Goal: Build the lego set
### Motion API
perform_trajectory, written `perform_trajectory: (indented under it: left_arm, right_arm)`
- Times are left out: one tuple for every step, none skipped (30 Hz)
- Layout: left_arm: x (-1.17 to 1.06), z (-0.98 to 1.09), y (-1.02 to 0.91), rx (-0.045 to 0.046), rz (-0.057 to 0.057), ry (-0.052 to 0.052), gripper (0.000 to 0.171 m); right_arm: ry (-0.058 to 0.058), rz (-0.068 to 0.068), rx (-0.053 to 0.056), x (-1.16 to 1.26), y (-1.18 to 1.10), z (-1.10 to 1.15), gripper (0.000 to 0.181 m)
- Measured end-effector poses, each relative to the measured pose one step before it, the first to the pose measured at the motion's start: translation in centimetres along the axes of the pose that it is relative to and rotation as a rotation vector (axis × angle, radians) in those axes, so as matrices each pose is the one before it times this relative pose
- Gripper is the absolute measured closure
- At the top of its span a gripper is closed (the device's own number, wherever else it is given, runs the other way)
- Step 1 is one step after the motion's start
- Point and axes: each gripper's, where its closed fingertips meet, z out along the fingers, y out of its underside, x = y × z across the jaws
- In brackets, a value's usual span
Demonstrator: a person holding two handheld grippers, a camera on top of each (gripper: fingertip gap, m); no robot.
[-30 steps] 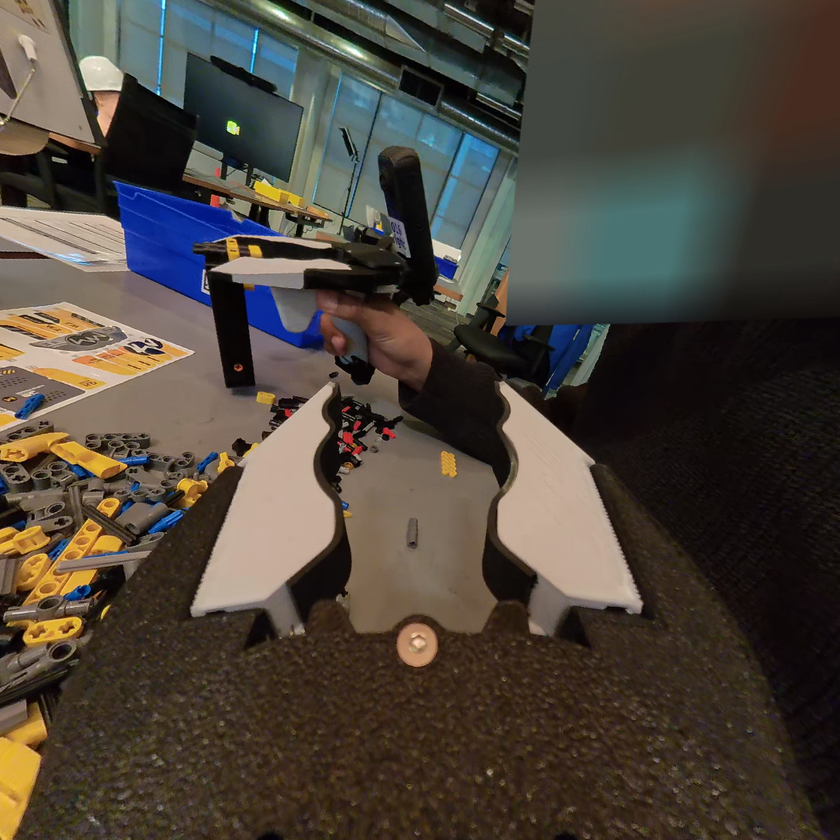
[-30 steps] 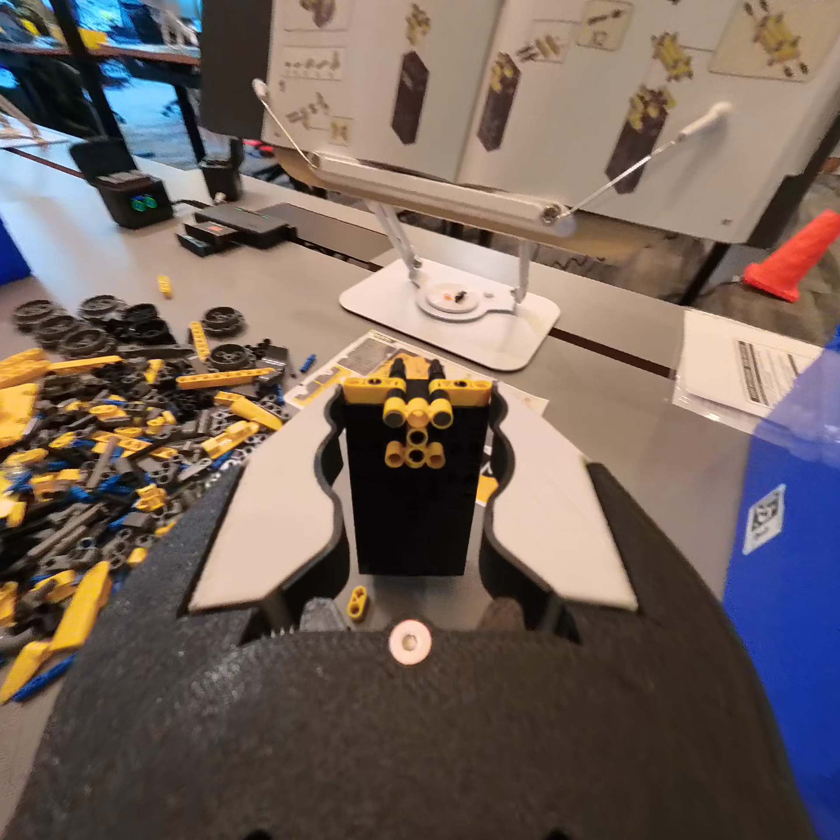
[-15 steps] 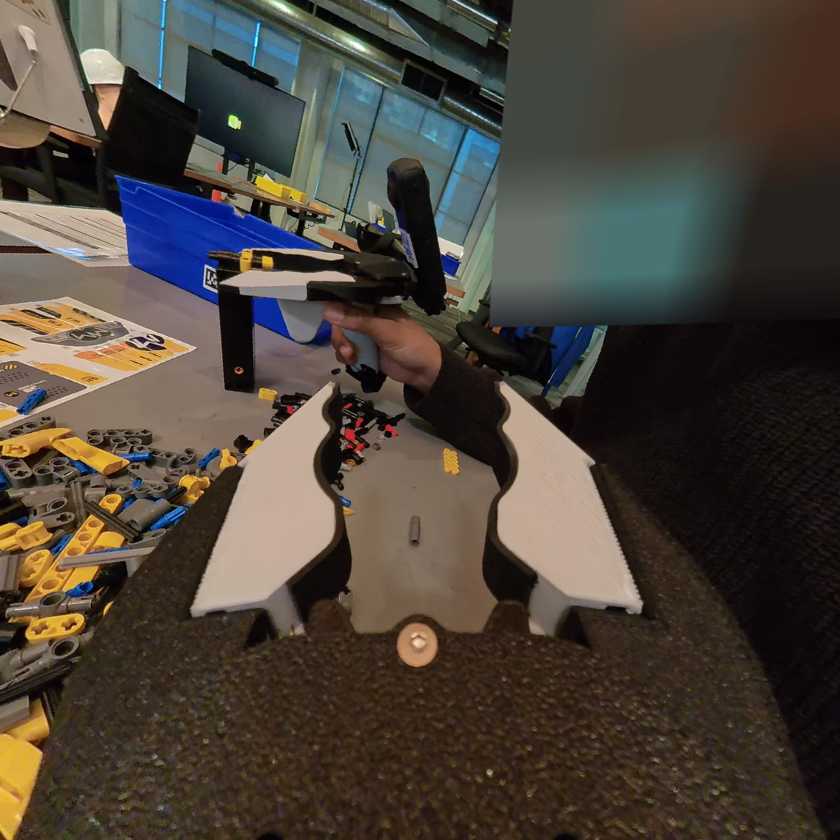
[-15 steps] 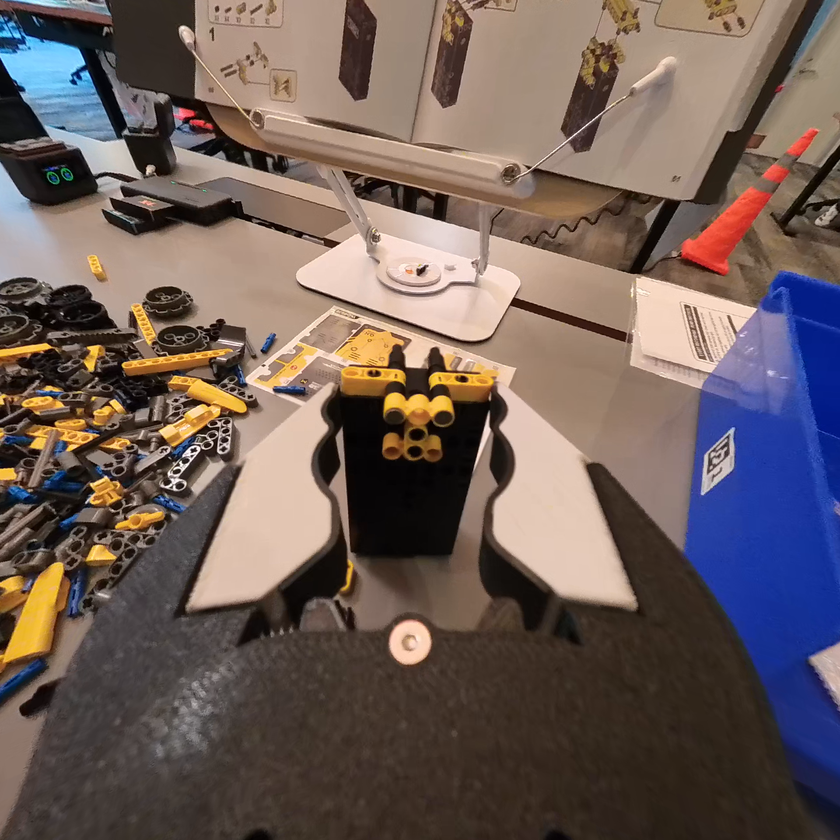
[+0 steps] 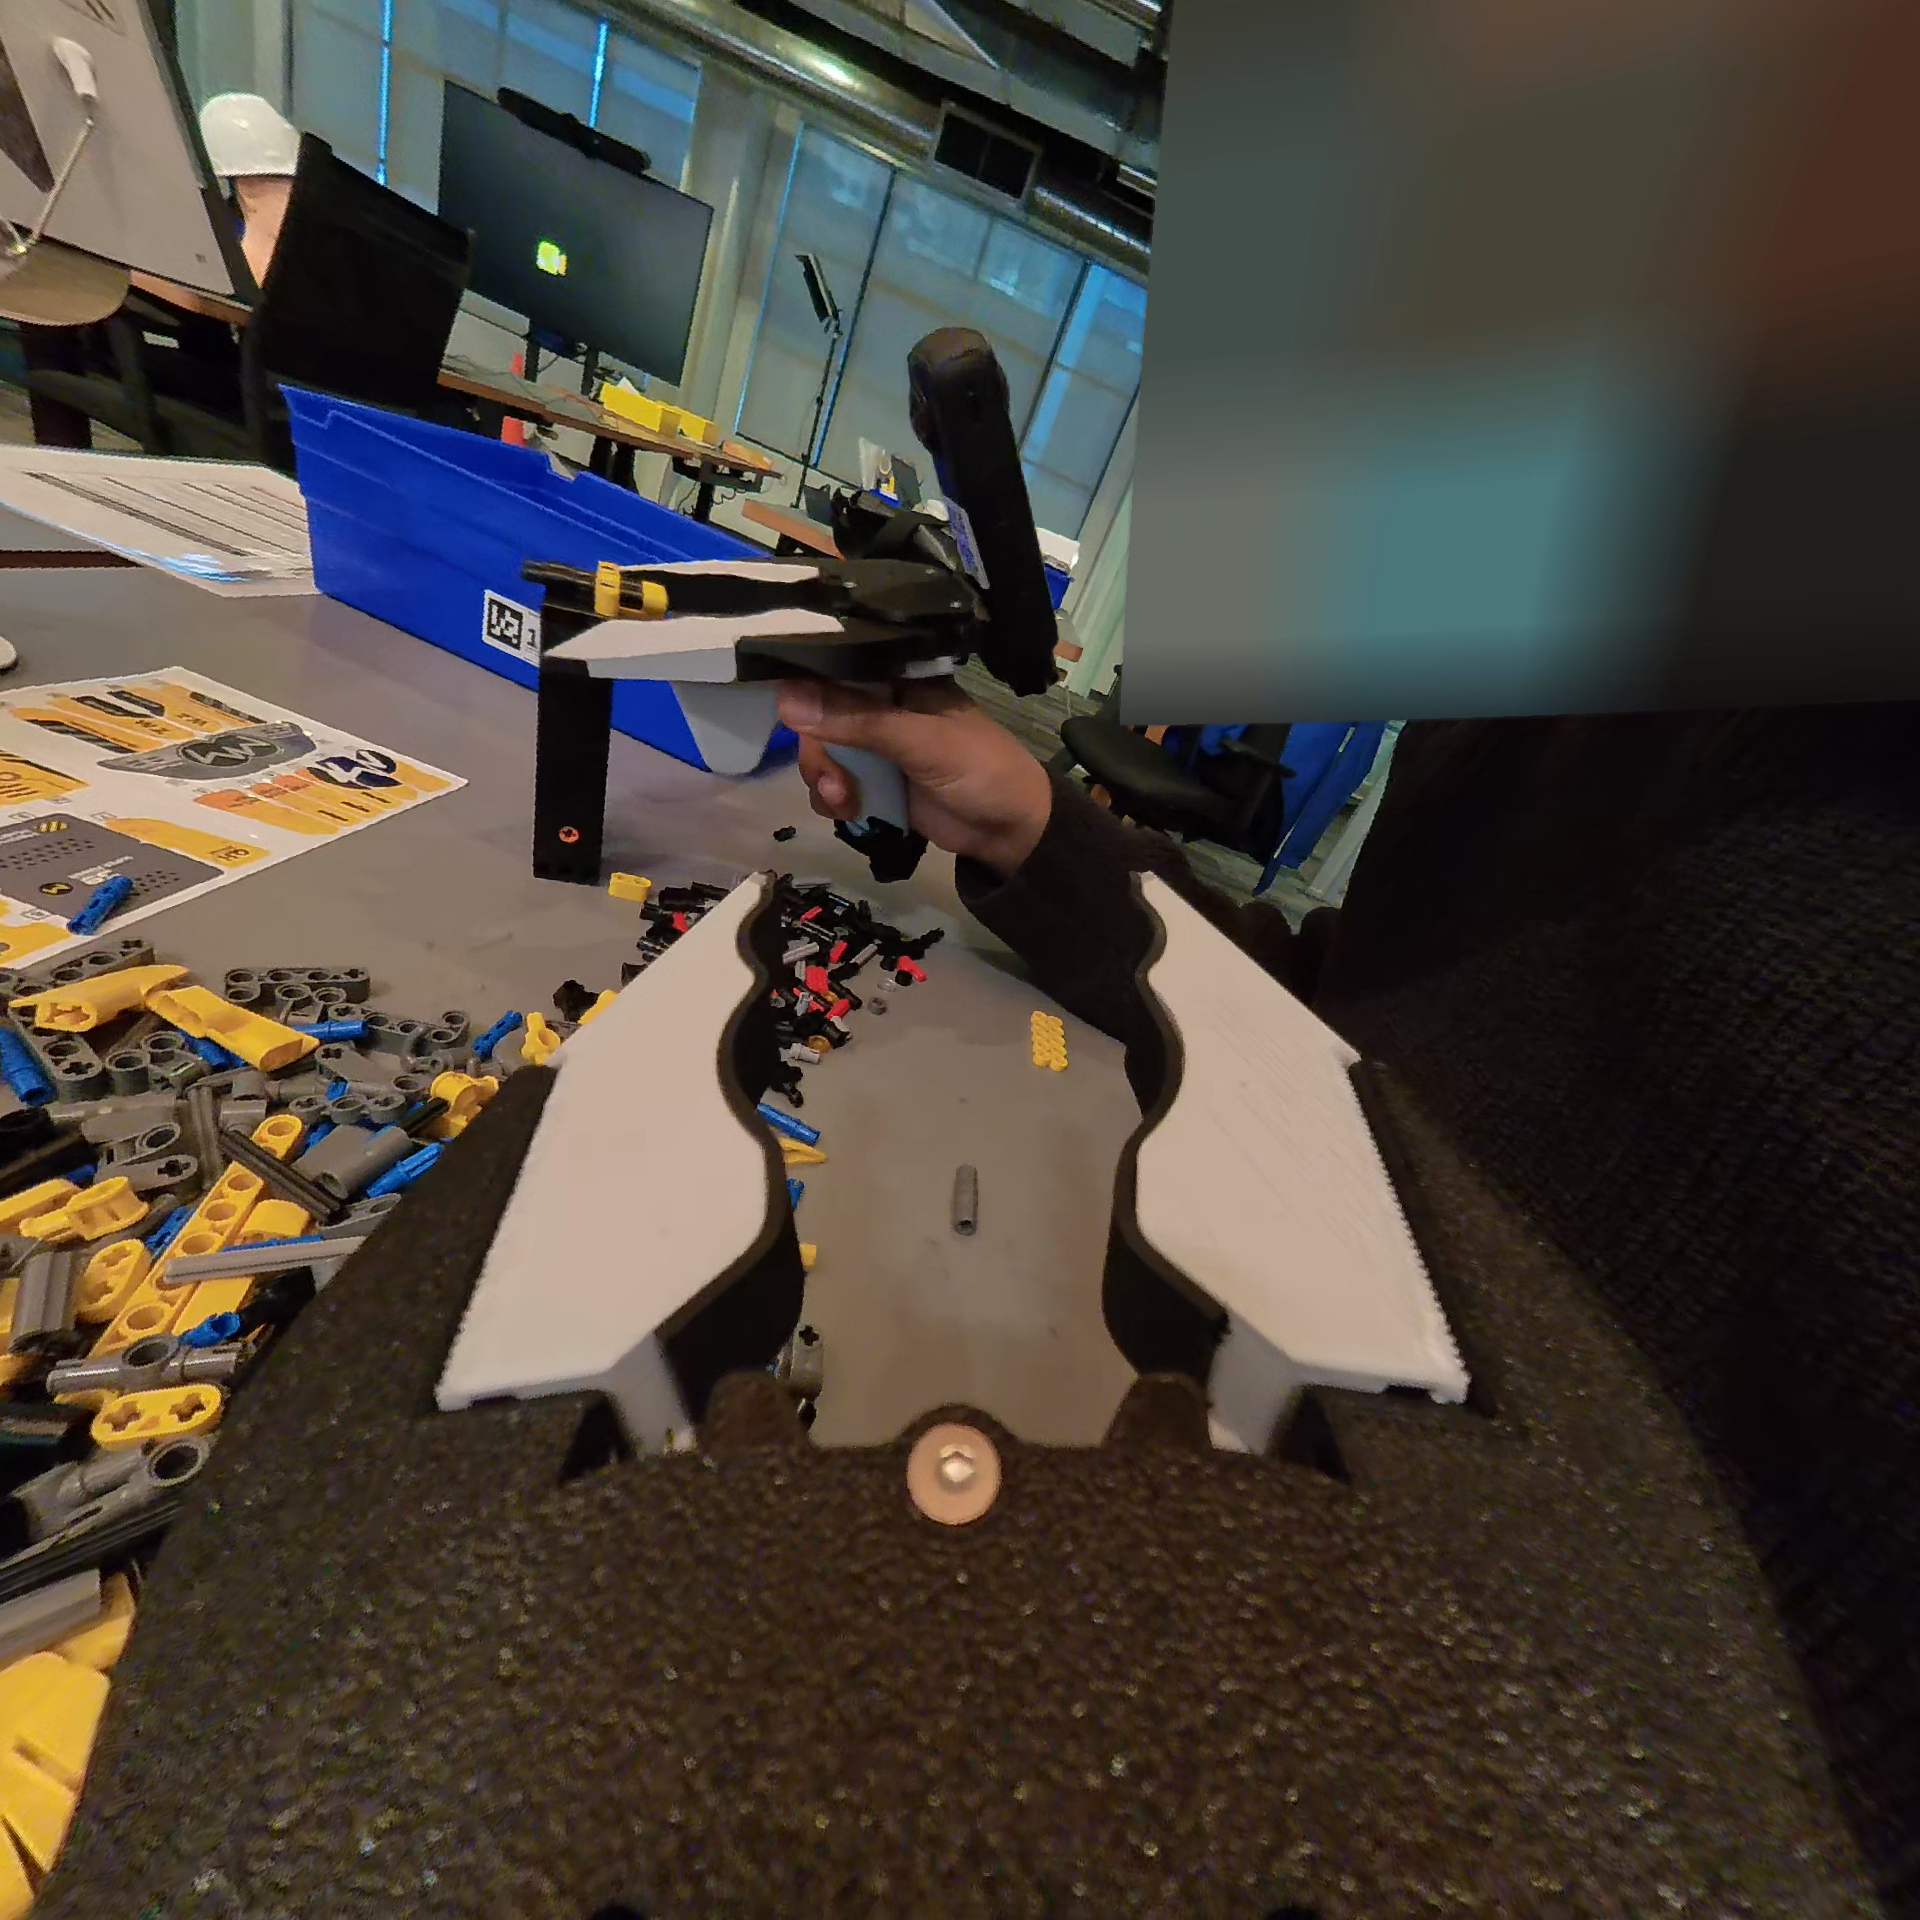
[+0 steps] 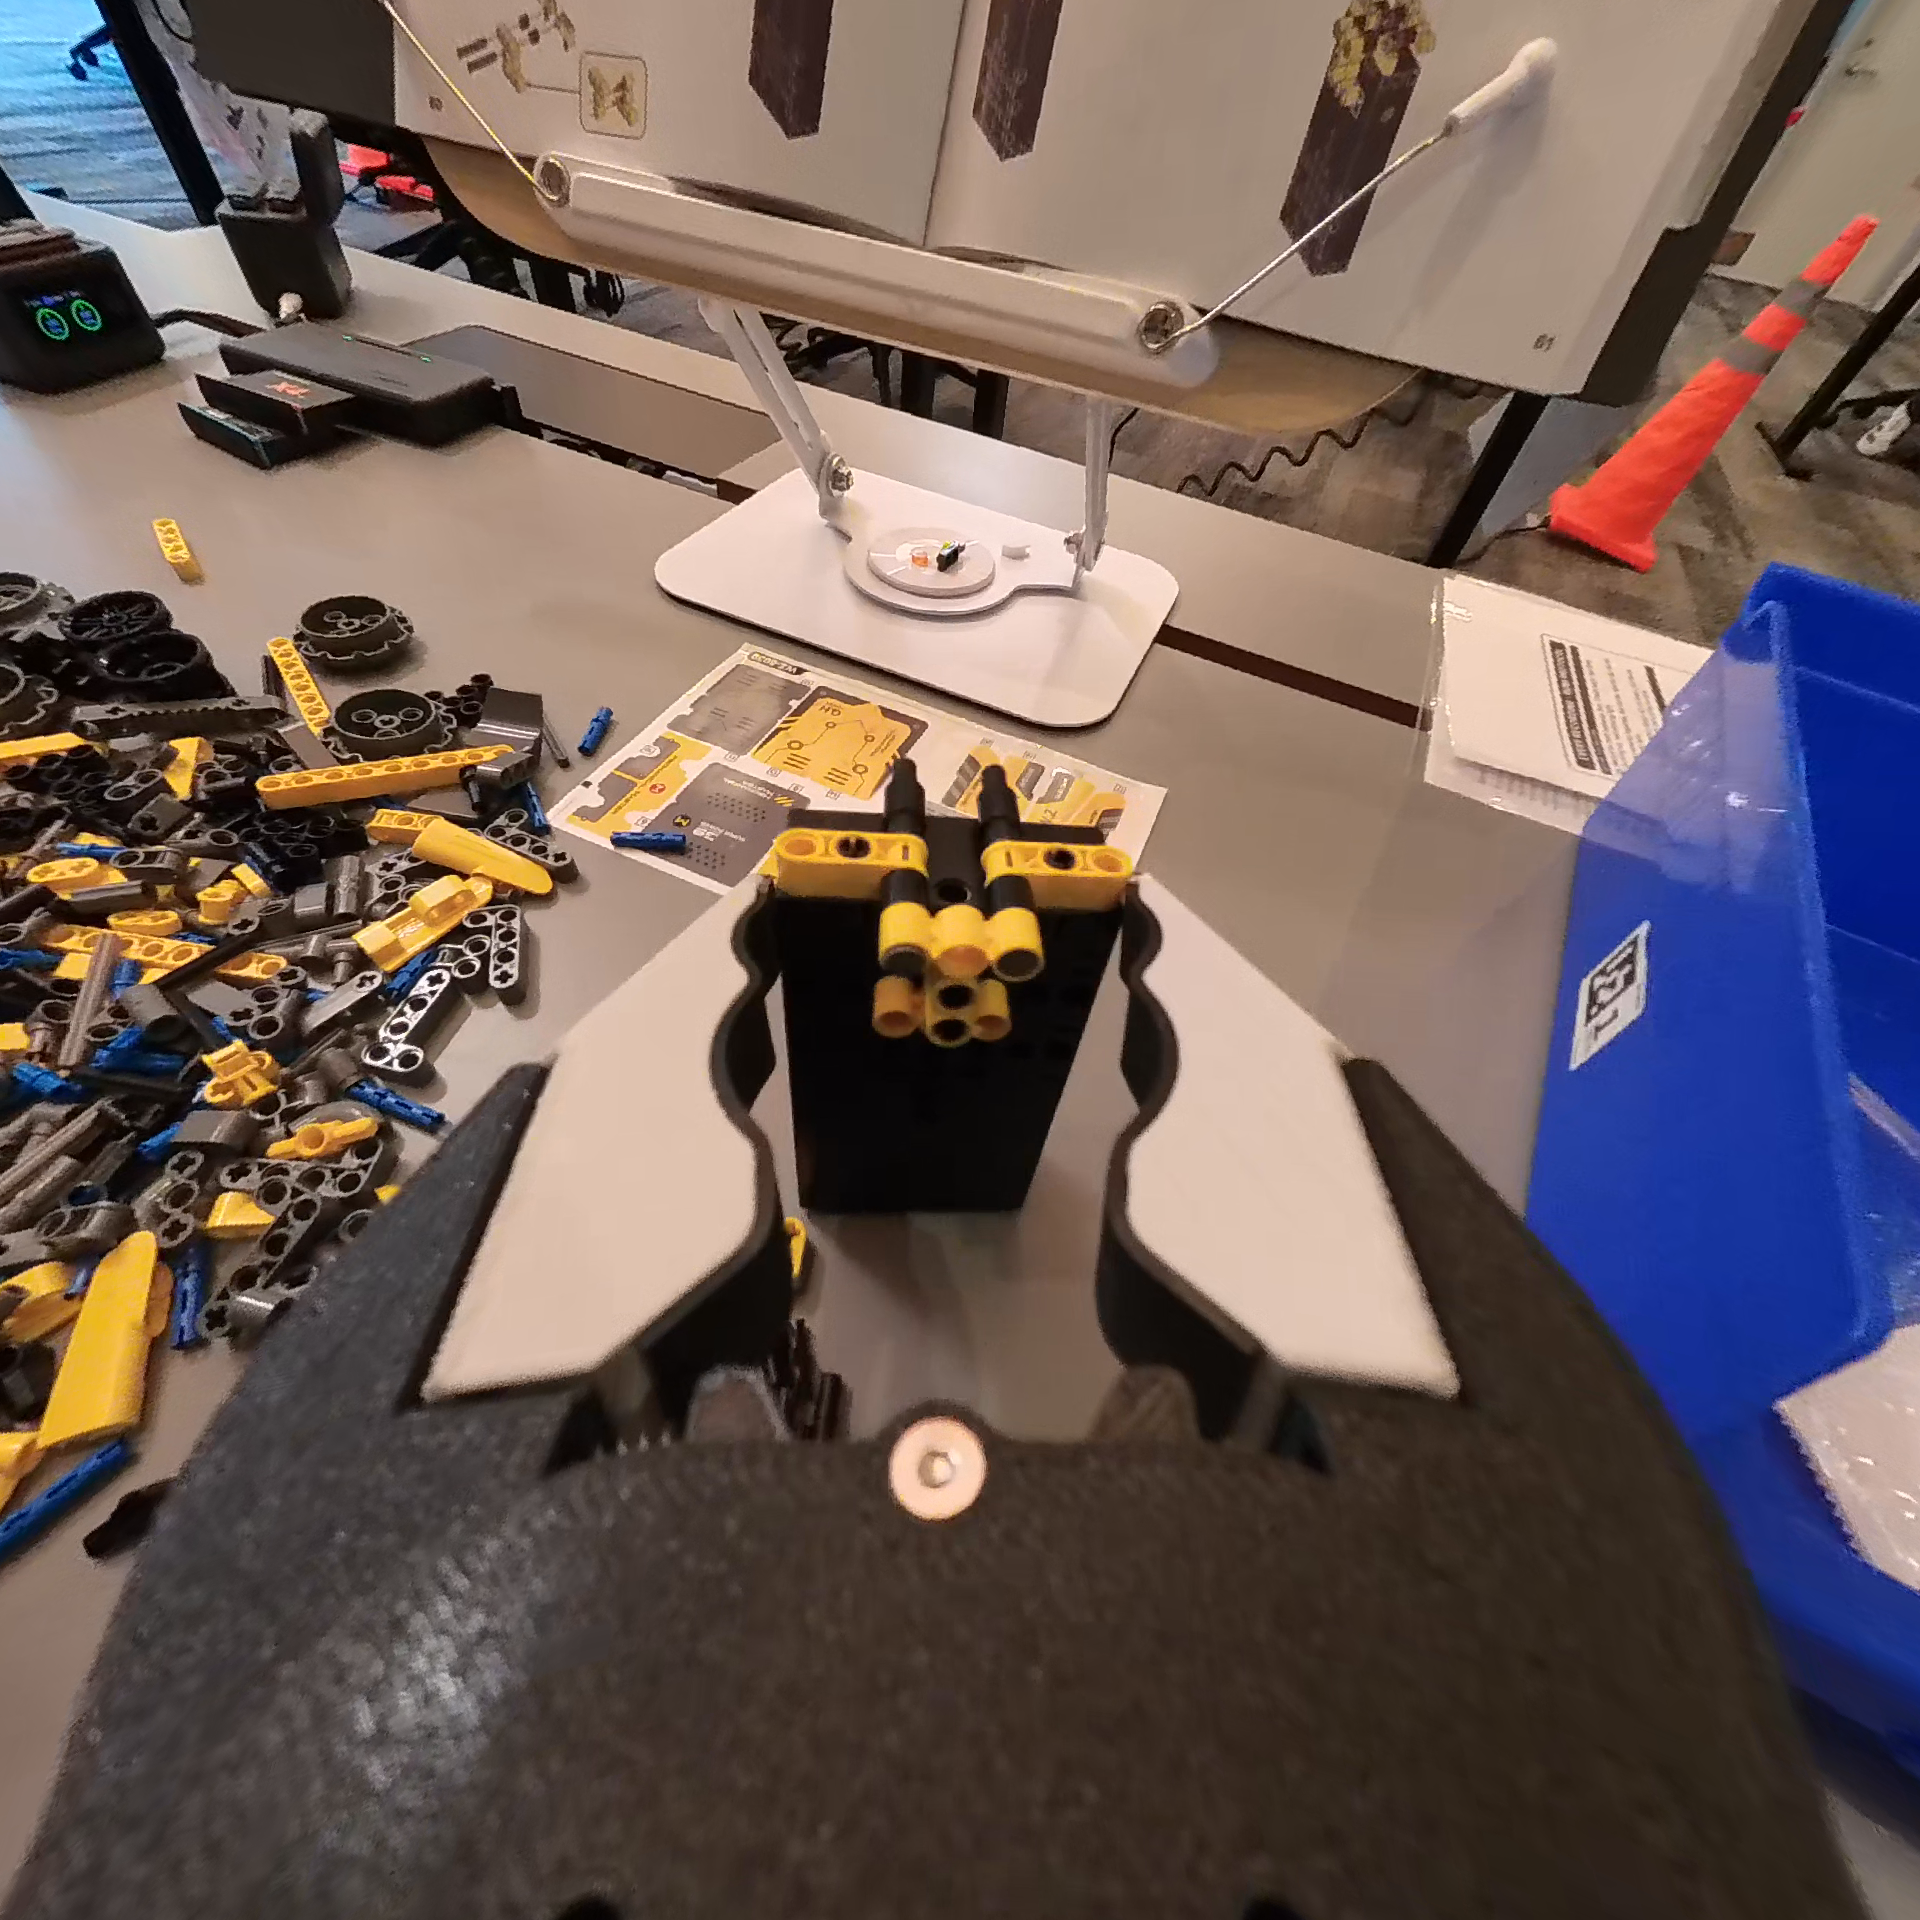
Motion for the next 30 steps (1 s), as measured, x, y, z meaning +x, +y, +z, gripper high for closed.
perform_trajectory:
  left_arm:
    - [-0.052, 0.009, 0.035, -0.00178, -0.0009, -0.0017, 0.106]
    - [-0.062, 0.010, 0.033, -0.00164, -0.0001, -0.0021, 0.106]
    - [-0.046, 0.002, 0.013, -0.00059, 0.0005, -0.0019, 0.106]
    - [-0.054, 0.000, 0.007, -0.00042, 0.0005, -0.0019, 0.106]
    - [-0.046, 0.000, -0.001, -0.00051, 0.0000, -0.0019, 0.106]
    - [-0.046, -0.007, 0.003, -0.00008, -0.0001, -0.0018, 0.106]
    - [-0.028, -0.015, 0.002, -0.00040, 0.0002, -0.0014, 0.106]
    - [-0.007, -0.016, 0.003, 0.00011, 0.0013, -0.0009, 0.106]
    - [0.007, -0.014, -0.017, 0.00077, 0.0029, -0.0011, 0.106]
    - [0.002, -0.005, -0.015, 0.00020, 0.0036, -0.0018, 0.106]
    - [-0.005, -0.008, 0.008, -0.00112, 0.0029, -0.0015, 0.106]
    - [0.005, -0.003, 0.015, -0.00065, 0.0025, -0.0014, 0.106]
    - [-0.014, 0.002, 0.006, -0.00059, 0.0020, -0.0015, 0.106]
    - [-0.029, -0.003, 0.006, -0.00044, 0.0010, -0.0015, 0.106]
    - [-0.036, 0.004, -0.006, -0.00008, -0.0003, -0.0012, 0.106]
    - [-0.048, -0.002, 0.013, -0.00037, -0.0010, -0.0013, 0.106]
    - [-0.068, -0.009, 0.026, -0.00090, -0.0011, -0.0019, 0.106]
    - [-0.056, -0.009, 0.008, -0.00005, -0.0008, -0.0020, 0.106]
    - [-0.037, -0.011, 0.012, -0.00032, -0.0009, -0.0006, 0.106]
    - [-0.033, -0.004, 0.008, -0.00028, -0.0011, 0.0003, 0.106]
    - [-0.027, -0.009, 0.000, -0.00013, -0.0012, -0.0003, 0.106]
    - [-0.012, -0.003, -0.011, 0.00029, -0.0004, 0.0002, 0.106]
    - [-0.002, -0.015, -0.017, 0.00104, 0.0002, 0.0002, 0.107]
    - [-0.003, -0.002, -0.014, 0.00103, 0.0004, -0.0002, 0.107]
    - [-0.013, -0.009, -0.010, 0.00045, 0.0001, -0.0004, 0.107]
    - [-0.009, -0.012, -0.004, 0.00002, 0.0000, -0.0002, 0.107]
    - [-0.005, -0.016, -0.007, 0.00053, 0.0003, -0.0006, 0.107]
    - [-0.010, -0.006, -0.007, 0.00053, 0.0003, -0.0007, 0.107]
    - [-0.007, 0.001, -0.018, 0.00038, 0.0000, -0.0001, 0.107]
    - [0.006, 0.001, -0.002, 0.00014, -0.0004, 0.0003, 0.107]
  right_arm:
    - [0.0061, -0.0118, 0.0002, -0.015, 0.031, -0.039, 0.116]
    - [0.0056, -0.0099, 0.0024, -0.057, 0.006, -0.023, 0.116]
    - [0.0033, -0.0033, 0.0029, -0.055, -0.002, -0.020, 0.116]
    - [-0.0001, 0.0003, -0.0003, -0.035, 0.022, -0.038, 0.116]
    - [-0.0037, 0.0030, -0.0006, -0.020, 0.008, -0.046, 0.116]
    - [-0.0039, 0.0071, 0.0008, 0.009, -0.014, -0.069, 0.116]
    - [-0.0034, 0.0086, 0.0018, 0.027, -0.035, -0.065, 0.116]
    - [-0.0026, 0.0062, 0.0017, 0.034, -0.040, -0.057, 0.116]
    - [-0.0015, 0.0025, 0.0016, 0.017, -0.042, -0.070, 0.116]
    - [0.0008, 0.0003, 0.0014, 0.032, -0.027, -0.056, 0.116]
    - [0.0018, -0.0014, 0.0008, 0.028, -0.022, -0.061, 0.116]
    - [0.0012, -0.0019, -0.0003, 0.013, -0.005, -0.047, 0.116]
    - [0.0004, -0.0002, -0.0003, -0.001, 0.005, -0.043, 0.116]
    - [0.0004, 0.0010, -0.0007, 0.020, 0.015, -0.045, 0.116]
    - [-0.0001, 0.0012, -0.0008, 0.011, 0.016, -0.046, 0.116]
    - [-0.0012, 0.0019, -0.0004, 0.021, 0.026, -0.049, 0.116]
    - [-0.0036, 0.0027, 0.0016, -0.027, -0.019, -0.051, 0.116]
    - [-0.0033, 0.0038, 0.0022, -0.021, -0.026, -0.047, 0.116]
    - [-0.0024, 0.0028, 0.0016, -0.011, -0.026, -0.032, 0.116]
    - [-0.0015, 0.0009, 0.0009, -0.007, 0.001, -0.031, 0.116]
    - [-0.0009, -0.0002, 0.0003, -0.001, 0.003, -0.017, 0.116]
    - [-0.0004, -0.0001, 0.0003, 0.004, 0.015, -0.023, 0.116]
    - [0.0001, 0.0002, 0.0003, 0.018, 0.013, -0.014, 0.116]
    - [-0.0006, 0.0006, 0.0005, 0.017, 0.005, -0.025, 0.116]
    - [-0.0025, 0.0031, 0.0022, 0.004, -0.016, -0.044, 0.116]
    - [-0.0047, 0.0071, 0.0033, -0.005, -0.029, -0.035, 0.116]
    - [-0.0070, 0.0105, 0.0032, -0.023, -0.009, -0.021, 0.116]
    - [-0.0090, 0.0137, 0.0027, -0.013, -0.003, -0.017, 0.116]
    - [-0.0105, 0.0171, 0.0028, -0.019, -0.015, -0.022, 0.116]
    - [-0.0113, 0.0193, 0.0032, 0.006, -0.021, -0.032, 0.116]
